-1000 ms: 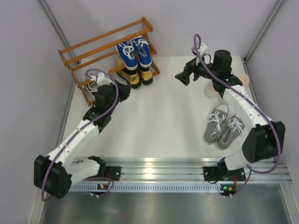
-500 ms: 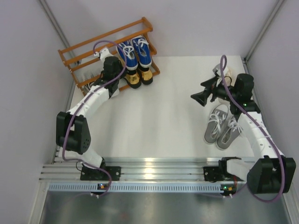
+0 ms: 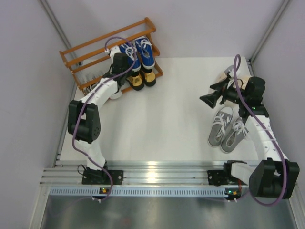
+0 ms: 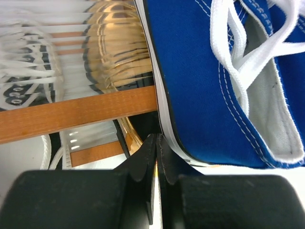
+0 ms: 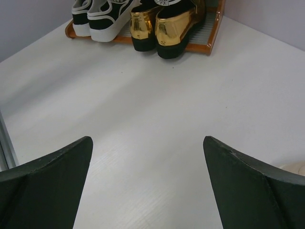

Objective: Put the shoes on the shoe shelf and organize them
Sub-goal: Adjust the shoe at the shoe shelf.

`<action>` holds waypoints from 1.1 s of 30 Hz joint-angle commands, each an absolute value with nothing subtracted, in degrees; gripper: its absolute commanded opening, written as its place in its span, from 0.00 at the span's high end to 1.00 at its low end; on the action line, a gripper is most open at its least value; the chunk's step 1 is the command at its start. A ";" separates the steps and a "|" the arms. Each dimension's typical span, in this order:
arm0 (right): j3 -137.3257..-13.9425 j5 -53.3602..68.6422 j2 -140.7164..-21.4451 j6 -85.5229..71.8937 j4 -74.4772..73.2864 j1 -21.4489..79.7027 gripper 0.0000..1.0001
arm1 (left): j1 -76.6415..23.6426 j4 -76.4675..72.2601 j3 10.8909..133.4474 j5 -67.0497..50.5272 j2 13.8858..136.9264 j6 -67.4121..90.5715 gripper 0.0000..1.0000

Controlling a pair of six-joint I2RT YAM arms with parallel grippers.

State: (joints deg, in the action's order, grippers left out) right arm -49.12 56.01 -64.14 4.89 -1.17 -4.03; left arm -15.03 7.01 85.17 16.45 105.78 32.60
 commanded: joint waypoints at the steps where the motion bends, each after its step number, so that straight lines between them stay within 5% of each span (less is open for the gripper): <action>1: -48.96 58.27 -62.84 4.75 2.37 -5.71 0.01 | -14.77 7.03 89.20 14.59 107.57 31.11 0.93; 20: -48.34 58.80 -62.75 4.22 3.25 -7.65 0.01 | -14.77 7.03 92.29 6.50 108.99 31.20 0.81; 24: -48.86 58.10 -62.67 6.32 1.24 -8.43 0.01 | -14.59 6.68 90.89 6.42 106.79 31.20 0.71; 33: -52.03 54.85 -61.88 11.07 -6.67 -13.09 0.01 | -13.80 4.39 80.26 2.20 92.83 28.13 0.26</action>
State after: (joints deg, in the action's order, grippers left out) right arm -48.27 55.64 -63.79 8.12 -4.10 -11.11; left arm -13.78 9.69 83.07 6.02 101.19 29.95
